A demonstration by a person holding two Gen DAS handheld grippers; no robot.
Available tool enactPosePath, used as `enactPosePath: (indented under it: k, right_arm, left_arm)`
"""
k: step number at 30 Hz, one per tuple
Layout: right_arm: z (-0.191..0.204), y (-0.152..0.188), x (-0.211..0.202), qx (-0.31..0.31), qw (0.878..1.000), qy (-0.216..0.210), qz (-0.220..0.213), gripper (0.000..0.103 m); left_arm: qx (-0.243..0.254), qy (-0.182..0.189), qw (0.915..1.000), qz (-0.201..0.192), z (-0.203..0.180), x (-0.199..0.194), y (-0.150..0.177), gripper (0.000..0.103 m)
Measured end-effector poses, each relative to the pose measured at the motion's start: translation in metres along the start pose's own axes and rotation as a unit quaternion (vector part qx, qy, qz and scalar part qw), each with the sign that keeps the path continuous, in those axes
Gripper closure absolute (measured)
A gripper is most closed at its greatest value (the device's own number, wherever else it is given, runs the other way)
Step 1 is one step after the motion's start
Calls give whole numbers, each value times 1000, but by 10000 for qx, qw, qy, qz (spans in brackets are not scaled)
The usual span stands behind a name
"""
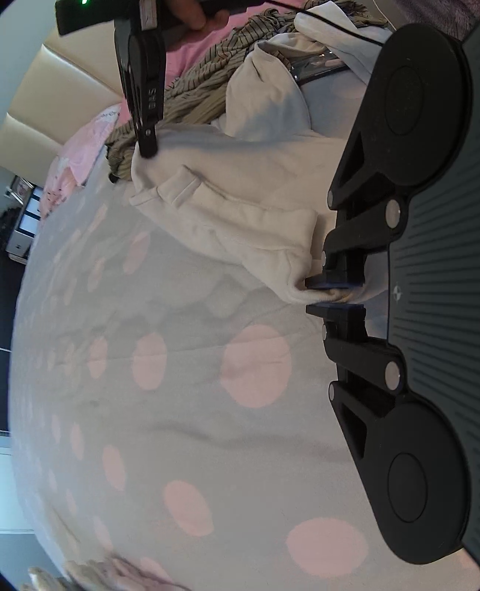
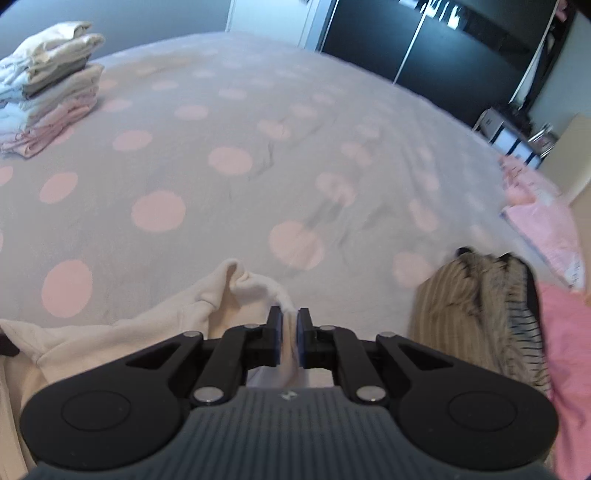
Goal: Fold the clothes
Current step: 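Lift the cream top high with both grippers to shake it out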
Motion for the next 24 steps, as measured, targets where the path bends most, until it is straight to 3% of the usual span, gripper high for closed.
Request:
enactPosePath:
  k: [6,10,15,24]
  right_arm:
    - [20,-15,-91,-253,9937,523,-953,94]
    - [34,-30,-171,-370,9778,976,-1817,94]
    - [64,-42,-263,-586,9472,1422,-2813,94]
    - [107,-60,-392,-916,8904,2140,-3911,94]
  left_arm:
    - [-330,-14,9949,-957,15,-61,-30,99]
    - [-415,11,9809,-1900,25,-131,-56,99]
    - [-477,54,9544,-2947,40,-229,-86,99]
    - [-441,-26,8921,-4497,49,-393,-117,100]
Point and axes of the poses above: each gripper's, at about its wrist camera, not at the fingertips, and x roughly the way its jaws point, z to its left, y to its underside, the point moved 6 cm from there along x, roughly the way its jaws point, and after that the axes turned 15 degrees about -y, right-handed, at the moved point
